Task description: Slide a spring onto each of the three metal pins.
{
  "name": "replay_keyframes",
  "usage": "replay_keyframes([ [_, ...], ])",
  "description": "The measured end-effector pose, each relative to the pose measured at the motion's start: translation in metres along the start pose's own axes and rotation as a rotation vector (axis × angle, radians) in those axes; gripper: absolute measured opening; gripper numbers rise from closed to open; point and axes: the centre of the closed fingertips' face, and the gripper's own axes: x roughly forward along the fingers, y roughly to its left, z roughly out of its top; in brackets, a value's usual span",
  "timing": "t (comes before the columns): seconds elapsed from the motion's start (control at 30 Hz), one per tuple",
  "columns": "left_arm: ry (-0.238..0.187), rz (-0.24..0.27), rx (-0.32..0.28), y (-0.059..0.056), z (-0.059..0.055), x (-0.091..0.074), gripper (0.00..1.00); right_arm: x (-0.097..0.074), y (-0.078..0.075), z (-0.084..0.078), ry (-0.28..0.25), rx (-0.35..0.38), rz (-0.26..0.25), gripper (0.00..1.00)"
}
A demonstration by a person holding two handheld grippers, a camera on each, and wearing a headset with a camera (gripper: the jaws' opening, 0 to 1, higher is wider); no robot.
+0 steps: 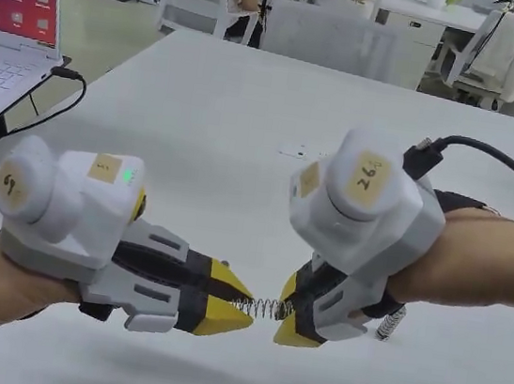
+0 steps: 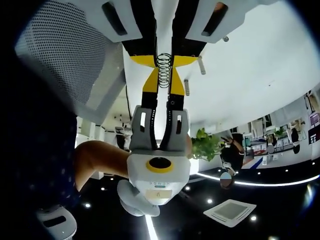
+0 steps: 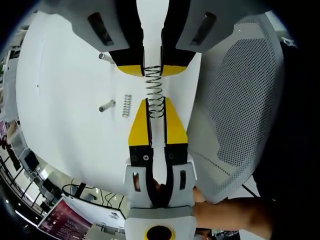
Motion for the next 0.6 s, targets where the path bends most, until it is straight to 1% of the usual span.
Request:
replay_keyframes([
  [0.4, -0.001, 0.004, 0.005, -0.0003, -0.0006, 0.0006, 0.02, -0.0013, -0.0001, 0.0008, -0.01, 0.008, -0.006, 0.09],
  [0.53, 0.011, 0.005, 0.013, -0.0007, -0.0028, 0.0018, 0.02, -0.0044, 0.0001, 0.0028, -0.008, -0.001, -0.015, 0.09],
  [0.6, 0.026, 0.006, 0.02, -0.0007, -0.0061, 0.0032, 0.02, -0.0067, 0.0002, 0.0052, -0.014, 0.0, -0.013, 0.09],
])
